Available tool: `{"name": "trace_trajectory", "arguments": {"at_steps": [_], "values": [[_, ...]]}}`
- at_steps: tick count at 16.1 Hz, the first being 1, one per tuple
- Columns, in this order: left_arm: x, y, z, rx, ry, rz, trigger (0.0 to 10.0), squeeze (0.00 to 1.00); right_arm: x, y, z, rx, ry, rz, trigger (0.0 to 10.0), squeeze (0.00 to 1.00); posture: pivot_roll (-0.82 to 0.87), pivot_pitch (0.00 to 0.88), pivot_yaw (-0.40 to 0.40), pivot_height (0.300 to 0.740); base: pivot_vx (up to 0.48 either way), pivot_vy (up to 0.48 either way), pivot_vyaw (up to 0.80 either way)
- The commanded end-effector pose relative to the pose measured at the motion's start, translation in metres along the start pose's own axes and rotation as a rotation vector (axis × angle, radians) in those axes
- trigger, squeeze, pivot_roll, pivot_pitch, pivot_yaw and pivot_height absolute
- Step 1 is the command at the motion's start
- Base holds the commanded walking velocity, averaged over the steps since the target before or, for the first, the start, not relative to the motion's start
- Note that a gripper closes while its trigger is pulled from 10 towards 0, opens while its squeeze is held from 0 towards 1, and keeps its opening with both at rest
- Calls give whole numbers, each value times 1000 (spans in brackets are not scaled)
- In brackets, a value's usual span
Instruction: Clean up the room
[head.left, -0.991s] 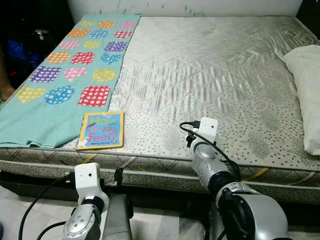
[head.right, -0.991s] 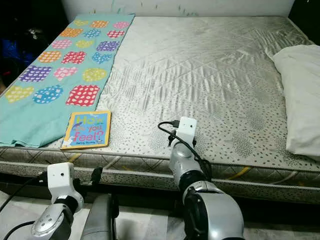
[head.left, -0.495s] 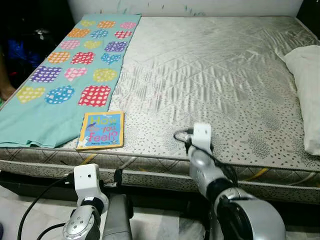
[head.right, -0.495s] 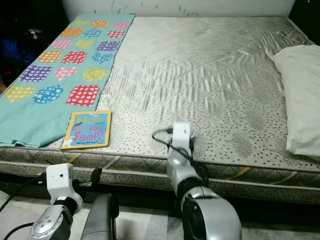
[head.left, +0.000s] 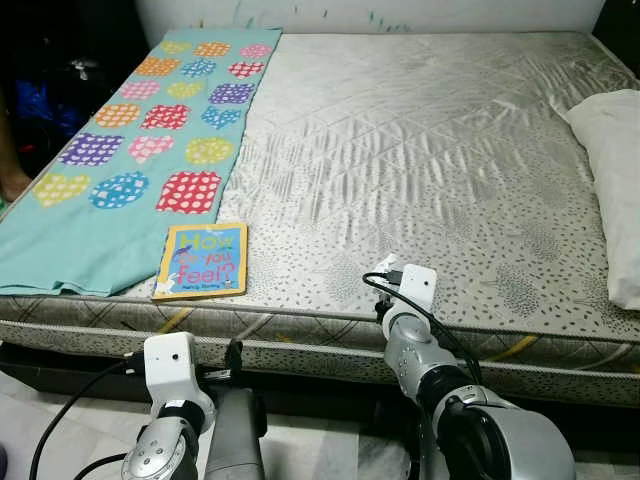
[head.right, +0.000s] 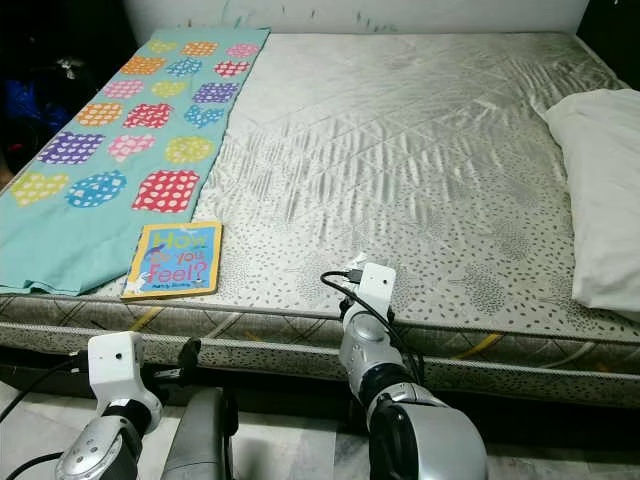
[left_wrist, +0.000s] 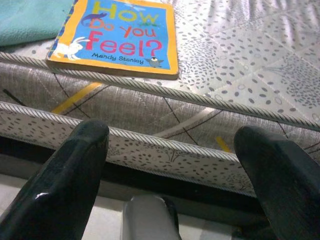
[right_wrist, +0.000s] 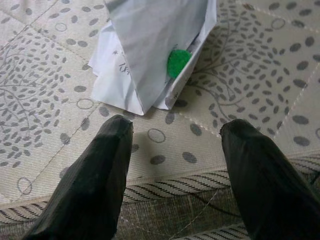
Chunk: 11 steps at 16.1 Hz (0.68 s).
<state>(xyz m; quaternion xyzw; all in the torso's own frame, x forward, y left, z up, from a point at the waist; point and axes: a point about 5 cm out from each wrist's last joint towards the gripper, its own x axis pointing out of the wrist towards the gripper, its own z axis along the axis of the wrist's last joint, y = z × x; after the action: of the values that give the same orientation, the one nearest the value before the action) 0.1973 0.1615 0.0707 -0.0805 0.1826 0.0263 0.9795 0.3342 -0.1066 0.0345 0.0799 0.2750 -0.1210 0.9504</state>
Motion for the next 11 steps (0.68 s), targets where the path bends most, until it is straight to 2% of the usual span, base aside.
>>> {"name": "trace_trajectory", "arguments": {"at_steps": [1,6,8,11], "values": [[-3,1,1,12,3,2,10000,0,0,4,3,25,6,11,10000,0,303,85,31,555,0,0,0],[-8,3,0,15,11,6,10000,0,0,6,6,122,7,31,10000,0,320,89,34,555,0,0,0],[-13,5,-1,17,16,8,10000,0,0,9,13,182,-18,79,10000,0,323,98,35,555,0,0,0],[-16,5,-3,17,25,8,10000,0,0,9,17,200,-31,99,10000,0,323,106,39,555,0,0,0]]}}
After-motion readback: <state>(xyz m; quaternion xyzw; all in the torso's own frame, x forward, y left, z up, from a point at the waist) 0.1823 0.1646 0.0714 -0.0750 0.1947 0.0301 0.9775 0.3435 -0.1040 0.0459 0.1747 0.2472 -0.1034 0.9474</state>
